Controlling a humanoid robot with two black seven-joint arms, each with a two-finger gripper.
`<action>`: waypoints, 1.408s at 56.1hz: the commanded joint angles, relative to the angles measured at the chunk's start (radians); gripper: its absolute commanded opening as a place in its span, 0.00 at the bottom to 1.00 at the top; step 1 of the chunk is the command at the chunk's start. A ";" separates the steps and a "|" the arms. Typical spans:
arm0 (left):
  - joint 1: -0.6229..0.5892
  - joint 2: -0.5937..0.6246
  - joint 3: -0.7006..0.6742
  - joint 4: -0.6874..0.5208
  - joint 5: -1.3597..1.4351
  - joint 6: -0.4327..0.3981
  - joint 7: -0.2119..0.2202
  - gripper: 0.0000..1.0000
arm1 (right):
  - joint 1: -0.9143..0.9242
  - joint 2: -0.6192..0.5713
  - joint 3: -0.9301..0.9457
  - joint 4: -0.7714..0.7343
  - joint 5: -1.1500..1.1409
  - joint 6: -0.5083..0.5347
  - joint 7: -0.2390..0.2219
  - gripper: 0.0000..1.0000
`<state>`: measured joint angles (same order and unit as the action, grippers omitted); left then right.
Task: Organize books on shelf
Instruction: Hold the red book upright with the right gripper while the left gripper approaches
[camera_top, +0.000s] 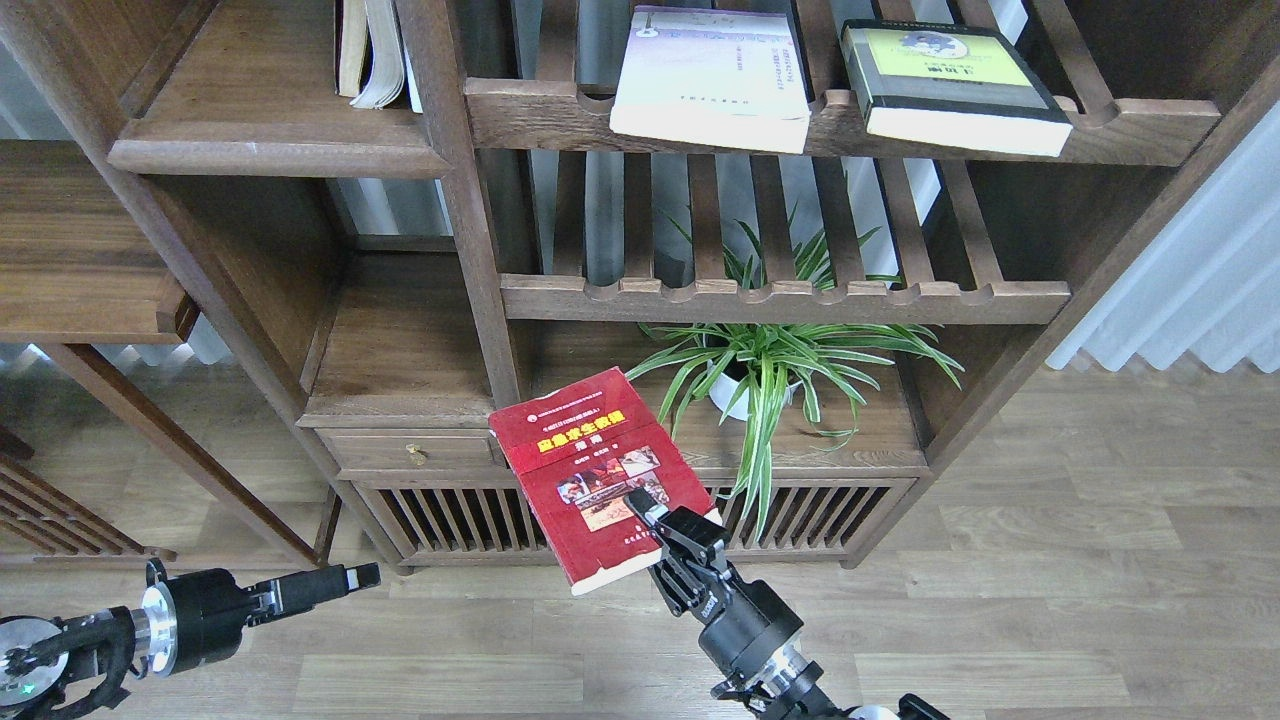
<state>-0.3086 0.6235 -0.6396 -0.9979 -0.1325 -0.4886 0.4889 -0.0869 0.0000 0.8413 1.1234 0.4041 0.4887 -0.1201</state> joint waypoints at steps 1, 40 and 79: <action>-0.010 0.001 -0.031 0.007 0.002 0.000 0.000 1.00 | -0.008 0.000 -0.001 -0.002 -0.001 0.000 -0.001 0.13; 0.014 -0.094 -0.165 0.119 0.166 0.000 0.000 1.00 | -0.025 0.000 0.004 -0.004 -0.018 0.000 -0.004 0.13; 0.342 -0.624 -0.862 0.019 -0.001 0.000 0.000 0.99 | -0.027 0.000 0.016 -0.004 -0.018 0.000 -0.004 0.13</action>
<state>0.0252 0.0007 -1.4657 -0.9675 -0.1059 -0.4888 0.4887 -0.1134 0.0000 0.8525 1.1197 0.3863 0.4887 -0.1237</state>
